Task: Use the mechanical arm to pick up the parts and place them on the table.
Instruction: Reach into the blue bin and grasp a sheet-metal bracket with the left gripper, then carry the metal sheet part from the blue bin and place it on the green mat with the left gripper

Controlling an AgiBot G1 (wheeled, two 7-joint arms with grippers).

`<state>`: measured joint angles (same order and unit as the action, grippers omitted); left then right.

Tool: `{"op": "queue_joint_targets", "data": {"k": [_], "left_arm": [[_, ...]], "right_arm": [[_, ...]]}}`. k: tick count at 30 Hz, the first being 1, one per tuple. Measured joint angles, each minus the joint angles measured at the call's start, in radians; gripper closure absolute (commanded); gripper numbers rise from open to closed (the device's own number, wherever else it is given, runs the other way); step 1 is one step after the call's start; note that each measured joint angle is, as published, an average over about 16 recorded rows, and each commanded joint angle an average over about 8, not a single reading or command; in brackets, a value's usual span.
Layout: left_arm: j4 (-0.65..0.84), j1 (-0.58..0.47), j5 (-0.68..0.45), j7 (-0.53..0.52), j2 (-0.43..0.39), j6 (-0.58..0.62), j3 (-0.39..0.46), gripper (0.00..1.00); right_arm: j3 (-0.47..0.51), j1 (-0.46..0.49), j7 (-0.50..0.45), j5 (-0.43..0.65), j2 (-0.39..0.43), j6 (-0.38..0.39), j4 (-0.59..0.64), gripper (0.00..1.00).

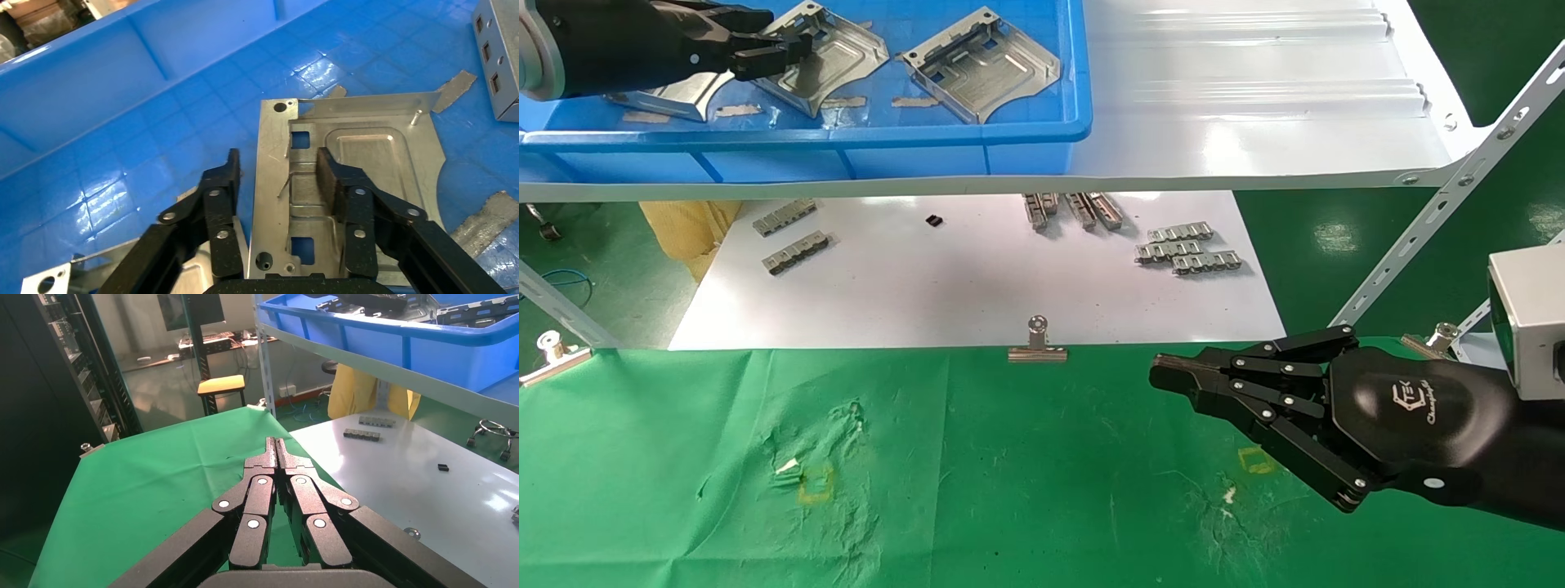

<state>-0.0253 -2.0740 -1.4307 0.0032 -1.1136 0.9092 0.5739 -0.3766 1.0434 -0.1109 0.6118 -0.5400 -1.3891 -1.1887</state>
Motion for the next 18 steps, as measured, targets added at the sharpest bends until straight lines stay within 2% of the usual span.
{"op": "queue_joint_targets", "data": {"k": [18], "left_arm": [[0.008, -0.013, 0.018, 0.019, 0.002, -0.007, -0.013, 1.0]], "right_arm": [[0.0, 0.0, 0.0, 0.0, 0.0, 0.0, 0.0, 1.0]]}}
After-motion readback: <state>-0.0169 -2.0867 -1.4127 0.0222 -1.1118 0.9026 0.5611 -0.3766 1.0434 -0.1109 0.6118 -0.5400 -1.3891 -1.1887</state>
